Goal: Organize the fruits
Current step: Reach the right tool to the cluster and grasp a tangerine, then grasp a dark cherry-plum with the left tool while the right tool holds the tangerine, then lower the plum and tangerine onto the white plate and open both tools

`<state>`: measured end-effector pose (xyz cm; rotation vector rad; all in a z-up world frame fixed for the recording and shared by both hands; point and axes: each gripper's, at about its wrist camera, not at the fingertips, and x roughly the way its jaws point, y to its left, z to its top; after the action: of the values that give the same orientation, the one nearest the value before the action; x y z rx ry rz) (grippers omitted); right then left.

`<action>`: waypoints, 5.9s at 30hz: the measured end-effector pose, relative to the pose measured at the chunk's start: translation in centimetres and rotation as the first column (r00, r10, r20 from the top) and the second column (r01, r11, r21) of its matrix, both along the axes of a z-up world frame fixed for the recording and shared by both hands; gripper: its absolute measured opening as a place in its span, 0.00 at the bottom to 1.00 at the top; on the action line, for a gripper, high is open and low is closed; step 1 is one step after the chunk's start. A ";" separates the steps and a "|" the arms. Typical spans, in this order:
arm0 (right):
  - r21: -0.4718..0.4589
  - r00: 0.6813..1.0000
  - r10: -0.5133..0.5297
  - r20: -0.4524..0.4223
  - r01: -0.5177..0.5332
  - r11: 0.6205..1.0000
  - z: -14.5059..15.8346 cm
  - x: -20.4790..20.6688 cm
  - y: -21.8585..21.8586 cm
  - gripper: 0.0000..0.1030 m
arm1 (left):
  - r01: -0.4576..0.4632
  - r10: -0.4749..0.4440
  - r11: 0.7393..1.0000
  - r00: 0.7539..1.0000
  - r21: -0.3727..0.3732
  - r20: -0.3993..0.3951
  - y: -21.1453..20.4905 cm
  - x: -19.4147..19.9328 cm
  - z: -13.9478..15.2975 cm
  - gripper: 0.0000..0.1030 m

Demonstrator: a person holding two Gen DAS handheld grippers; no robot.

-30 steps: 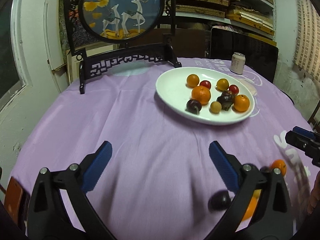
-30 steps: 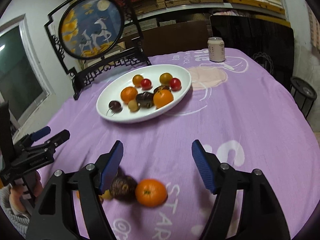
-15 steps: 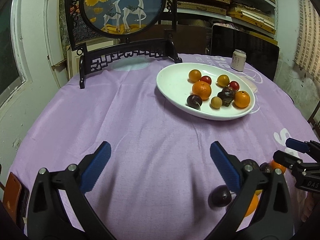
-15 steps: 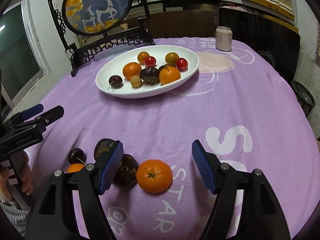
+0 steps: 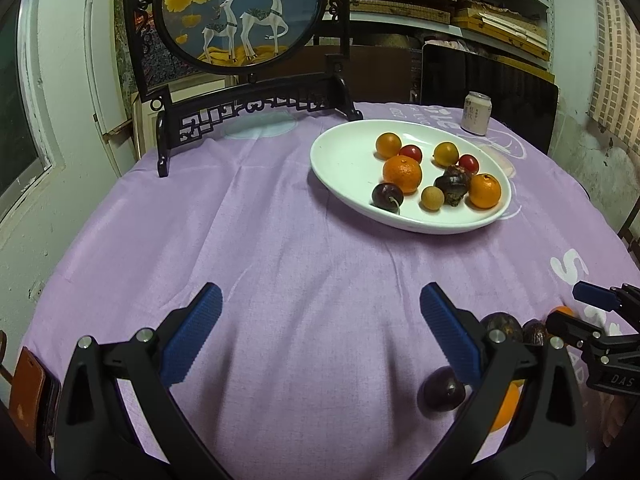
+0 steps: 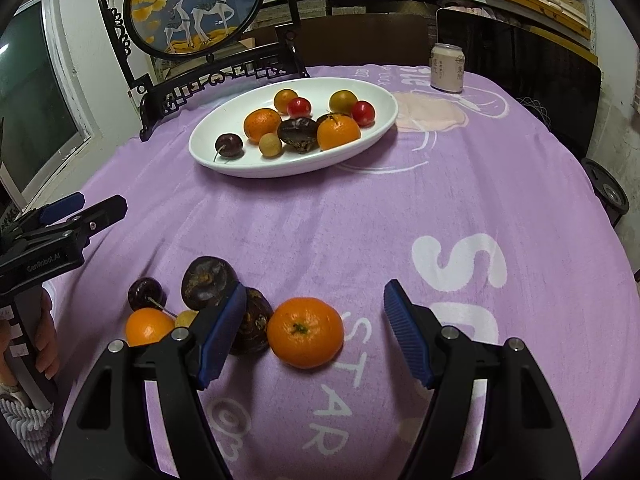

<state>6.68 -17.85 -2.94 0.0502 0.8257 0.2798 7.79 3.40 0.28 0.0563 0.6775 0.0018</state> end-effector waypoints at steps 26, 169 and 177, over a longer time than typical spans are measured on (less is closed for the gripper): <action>0.124 0.998 -0.062 -0.025 0.064 0.990 0.5 0.5 -3.5 0.70 | 0.066 -0.065 0.994 0.998 0.090 -0.013 -2.1 -0.2 -0.7 0.98; -0.005 0.995 0.102 0.023 -0.102 0.995 2.8 15.0 5.6 0.37 | 0.171 -0.170 0.985 0.985 0.007 -0.042 -5.0 19.4 -0.8 0.38; 0.000 0.994 0.102 0.028 -0.102 0.995 2.8 15.1 5.5 0.42 | 0.143 -0.143 0.989 0.990 0.040 -0.002 -5.0 18.7 -0.4 0.66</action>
<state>21.74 -12.38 -0.11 0.0049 0.8012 0.3769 26.51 -1.56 -0.08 0.1433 0.6713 -0.1224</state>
